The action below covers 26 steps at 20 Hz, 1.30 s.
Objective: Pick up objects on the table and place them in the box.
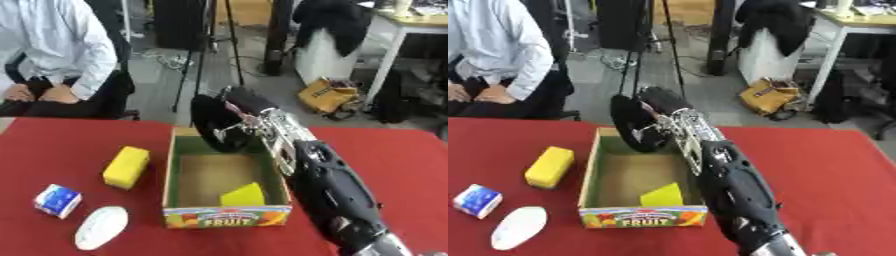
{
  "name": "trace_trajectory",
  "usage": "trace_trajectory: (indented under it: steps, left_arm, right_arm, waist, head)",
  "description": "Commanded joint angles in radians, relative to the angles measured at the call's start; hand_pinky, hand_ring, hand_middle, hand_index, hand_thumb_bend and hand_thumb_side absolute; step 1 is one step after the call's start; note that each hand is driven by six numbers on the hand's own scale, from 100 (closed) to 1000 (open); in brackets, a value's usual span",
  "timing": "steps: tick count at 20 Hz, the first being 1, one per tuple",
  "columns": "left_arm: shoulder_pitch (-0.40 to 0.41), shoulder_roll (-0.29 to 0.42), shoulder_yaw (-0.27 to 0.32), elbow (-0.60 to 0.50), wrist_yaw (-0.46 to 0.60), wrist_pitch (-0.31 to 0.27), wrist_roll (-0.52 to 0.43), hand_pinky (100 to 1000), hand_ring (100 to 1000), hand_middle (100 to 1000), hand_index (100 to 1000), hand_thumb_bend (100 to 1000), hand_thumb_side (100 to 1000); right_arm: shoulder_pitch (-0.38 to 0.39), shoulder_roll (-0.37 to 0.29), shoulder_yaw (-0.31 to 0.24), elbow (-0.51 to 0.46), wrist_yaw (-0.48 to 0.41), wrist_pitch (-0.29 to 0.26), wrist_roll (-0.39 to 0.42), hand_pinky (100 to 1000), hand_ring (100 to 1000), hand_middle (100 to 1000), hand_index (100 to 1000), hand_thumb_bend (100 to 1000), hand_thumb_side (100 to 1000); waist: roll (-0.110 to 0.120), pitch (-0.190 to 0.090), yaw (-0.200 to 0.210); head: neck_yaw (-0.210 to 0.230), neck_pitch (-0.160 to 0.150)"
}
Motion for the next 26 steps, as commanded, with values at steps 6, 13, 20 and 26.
trace_trajectory:
  steps: [6,13,20,26]
  left_arm:
    - [-0.013,0.006,0.004,-0.014,0.003,-0.002,0.0,927,891,824,789,100,857]
    - [-0.011,0.004,0.004,-0.014,0.001,-0.001,0.001,927,891,824,789,100,856]
    - [-0.01,0.006,0.005,-0.014,0.0,0.0,0.002,928,891,824,789,100,856]
    - [-0.01,0.007,0.007,-0.014,-0.003,-0.001,0.004,928,891,824,789,100,856]
  right_arm:
    - [-0.008,0.003,0.003,0.02,-0.014,-0.035,0.054,215,516,393,537,100,269]
    - [-0.004,0.001,0.009,0.019,-0.018,-0.052,0.066,567,698,630,712,100,519]
    - [-0.009,-0.004,0.009,0.027,0.083,-0.069,0.103,855,881,820,810,223,754]
    - [-0.016,-0.008,0.008,0.03,0.134,-0.06,0.129,939,935,869,837,266,793]
  waist:
    - [0.006,-0.017,0.002]
    - [0.008,-0.016,0.0]
    - [0.008,-0.017,-0.004]
    - [0.007,-0.021,-0.006]
  head:
    - [-0.001,-0.01]
    - [-0.002,-0.01]
    - [-0.002,-0.004]
    - [-0.001,-0.002]
